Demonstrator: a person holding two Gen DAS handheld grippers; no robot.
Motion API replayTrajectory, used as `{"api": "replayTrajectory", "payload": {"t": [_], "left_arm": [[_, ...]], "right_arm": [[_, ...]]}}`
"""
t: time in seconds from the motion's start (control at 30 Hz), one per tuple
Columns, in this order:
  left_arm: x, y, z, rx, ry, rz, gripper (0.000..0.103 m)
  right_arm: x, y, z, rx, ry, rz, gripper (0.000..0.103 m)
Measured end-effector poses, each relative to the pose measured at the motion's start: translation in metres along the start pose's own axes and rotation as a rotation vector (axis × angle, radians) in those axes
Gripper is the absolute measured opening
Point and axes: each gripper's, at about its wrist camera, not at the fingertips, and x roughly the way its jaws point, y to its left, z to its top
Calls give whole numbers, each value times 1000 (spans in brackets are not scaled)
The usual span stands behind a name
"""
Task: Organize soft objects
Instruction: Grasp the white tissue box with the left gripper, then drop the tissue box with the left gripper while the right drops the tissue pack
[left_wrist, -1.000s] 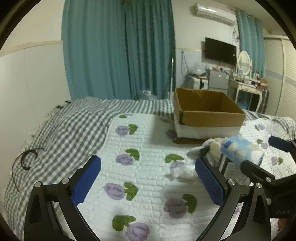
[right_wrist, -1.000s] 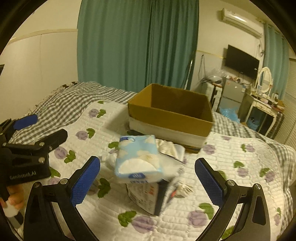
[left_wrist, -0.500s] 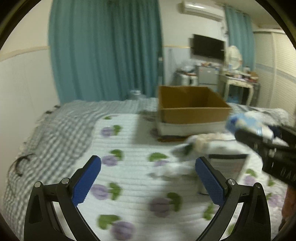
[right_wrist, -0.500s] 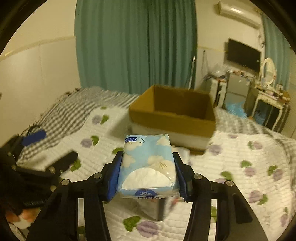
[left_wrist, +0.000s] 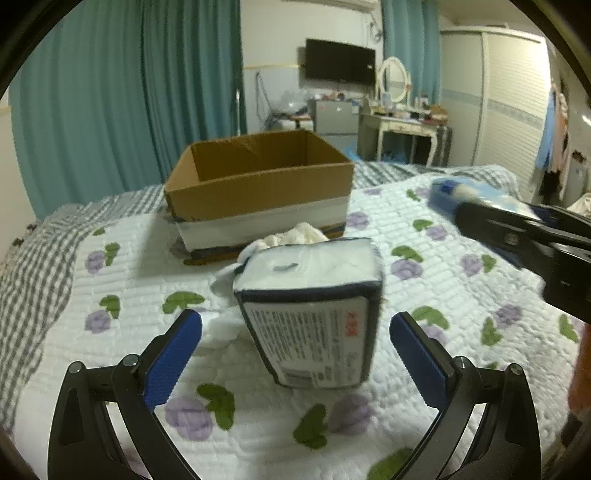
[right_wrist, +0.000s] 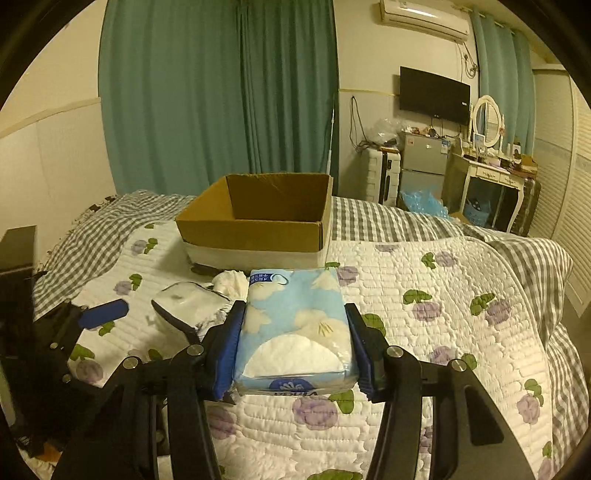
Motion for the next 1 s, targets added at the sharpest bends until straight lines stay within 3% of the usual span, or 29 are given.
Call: {"api": "replayTrajectory", "payload": {"t": [0.27,0.3,0.33,0.6,0.8,1.0], "left_arm": [[35,-4,9,9,9,-48,102],[35,-4,9,7,7,-56,95],[35,-4,9,11,5,-70,87],[2,-1,20,12,-43,-54,85],[-48,13,57,13,-134,30,85],[-69,30,110,61,-222,104,85]], "right_arm": [[17,-10,-7,14,30,-11,52],[19,-12,-7,16,37,-15,52],[20,-12,-8,17,39,-18,52],[11,-9,-4,11,23,-20,52],[-13,1,21,-16,-40,-17,52],[-23,11,77,-76,-115,18,52]]}}
